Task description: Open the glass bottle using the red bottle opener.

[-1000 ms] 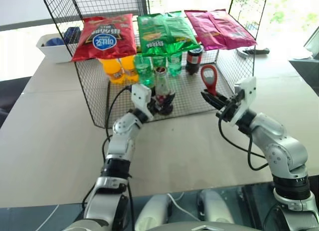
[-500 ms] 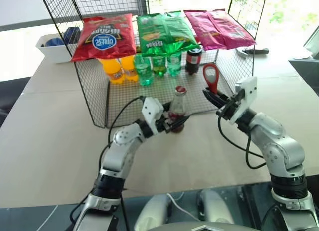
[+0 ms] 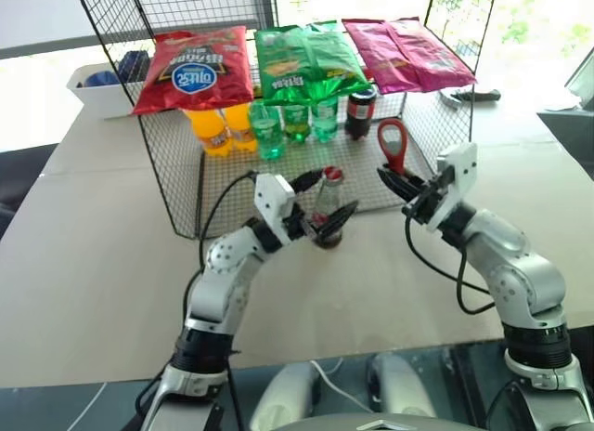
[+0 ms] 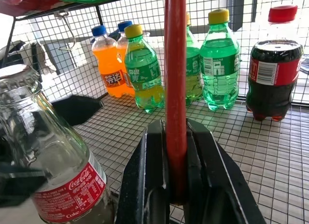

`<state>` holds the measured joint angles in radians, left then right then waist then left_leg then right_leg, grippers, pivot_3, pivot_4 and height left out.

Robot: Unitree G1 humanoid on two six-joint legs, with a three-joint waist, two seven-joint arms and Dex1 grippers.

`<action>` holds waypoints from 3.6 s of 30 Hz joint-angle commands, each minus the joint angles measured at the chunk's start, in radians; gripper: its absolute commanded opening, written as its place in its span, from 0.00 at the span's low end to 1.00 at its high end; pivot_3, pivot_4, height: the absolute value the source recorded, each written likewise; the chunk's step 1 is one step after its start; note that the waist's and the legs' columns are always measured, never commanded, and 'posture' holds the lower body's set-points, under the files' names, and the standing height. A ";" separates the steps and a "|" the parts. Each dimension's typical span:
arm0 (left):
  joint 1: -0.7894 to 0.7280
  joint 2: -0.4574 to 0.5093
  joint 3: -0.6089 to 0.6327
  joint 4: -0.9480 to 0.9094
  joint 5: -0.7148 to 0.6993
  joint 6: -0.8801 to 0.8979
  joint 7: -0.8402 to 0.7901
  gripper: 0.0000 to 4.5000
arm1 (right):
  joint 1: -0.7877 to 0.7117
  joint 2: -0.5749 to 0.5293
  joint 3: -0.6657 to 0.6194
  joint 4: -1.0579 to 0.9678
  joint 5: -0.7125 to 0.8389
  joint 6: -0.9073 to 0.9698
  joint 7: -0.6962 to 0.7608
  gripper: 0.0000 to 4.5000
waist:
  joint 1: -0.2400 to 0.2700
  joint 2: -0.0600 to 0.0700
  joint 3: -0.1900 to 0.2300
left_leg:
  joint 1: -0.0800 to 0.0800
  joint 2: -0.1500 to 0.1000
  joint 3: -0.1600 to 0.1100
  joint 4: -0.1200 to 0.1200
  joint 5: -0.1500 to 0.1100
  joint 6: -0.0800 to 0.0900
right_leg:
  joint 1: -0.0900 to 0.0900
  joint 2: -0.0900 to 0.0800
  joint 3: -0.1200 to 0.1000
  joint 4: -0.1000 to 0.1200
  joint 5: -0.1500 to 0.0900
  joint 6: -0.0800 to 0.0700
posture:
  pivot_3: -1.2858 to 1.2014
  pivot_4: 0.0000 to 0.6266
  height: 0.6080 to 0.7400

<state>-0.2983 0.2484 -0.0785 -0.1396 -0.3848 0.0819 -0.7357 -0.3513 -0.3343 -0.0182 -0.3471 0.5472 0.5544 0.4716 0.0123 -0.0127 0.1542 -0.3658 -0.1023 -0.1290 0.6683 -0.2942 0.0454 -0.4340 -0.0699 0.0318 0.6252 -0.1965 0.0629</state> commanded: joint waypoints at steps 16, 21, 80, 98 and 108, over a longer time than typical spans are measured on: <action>-0.016 0.013 -0.010 -0.007 0.024 -0.023 -0.023 0.88 | -0.036 0.013 -0.001 -0.019 -0.010 -0.036 0.014 0.00 | 0.000 0.000 0.000 | 0.000 0.000 0.000 0.000 0.000 0.000 | 0.000 0.000 0.000 0.000 0.000 0.000 | 0.52 0.24 0.96; -0.013 0.014 -0.006 -0.004 0.030 -0.027 -0.020 0.50 | -0.018 0.014 0.049 -0.039 -0.046 -0.059 0.036 0.00 | 0.000 0.000 0.000 | 0.000 0.000 0.000 0.000 0.000 0.000 | 0.000 0.000 0.000 0.000 0.000 0.000 | 0.52 0.24 0.96; -0.008 -0.004 -0.022 0.001 0.044 -0.034 -0.028 0.60 | -0.130 -0.013 0.311 0.511 -0.967 -1.194 -0.202 0.00 | -0.001 0.000 0.000 | 0.004 0.000 0.004 0.000 0.000 0.000 | 0.001 0.005 0.003 0.001 0.000 0.000 | 0.52 0.24 0.96; -0.019 -0.015 -0.022 0.020 0.047 -0.032 -0.021 0.60 | -0.221 -0.003 0.374 0.772 -1.136 -1.471 -0.374 0.00 | -0.002 0.000 -0.003 | 0.007 0.001 0.006 0.000 0.000 -0.001 | 0.003 0.007 0.007 0.001 0.001 -0.001 | 0.52 0.24 0.96; -0.016 -0.021 -0.029 0.029 0.048 -0.029 -0.023 0.60 | -0.404 -0.186 0.304 0.823 -1.235 -1.499 -0.474 0.00 | -0.001 0.000 -0.003 | 0.006 0.001 0.007 0.000 0.001 -0.001 | 0.002 0.007 0.007 0.001 0.001 -0.001 | 0.52 0.24 0.96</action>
<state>-0.3058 0.2321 -0.0889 -0.1065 -0.3374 0.0567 -0.7569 -0.7200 -0.4860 0.2899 0.4738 -0.6604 -0.9286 -0.0009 0.0111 -0.0124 0.1514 -0.3600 -0.1014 -0.1222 0.6681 -0.2937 0.0448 -0.4319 -0.0632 0.0390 0.6262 -0.1957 0.0618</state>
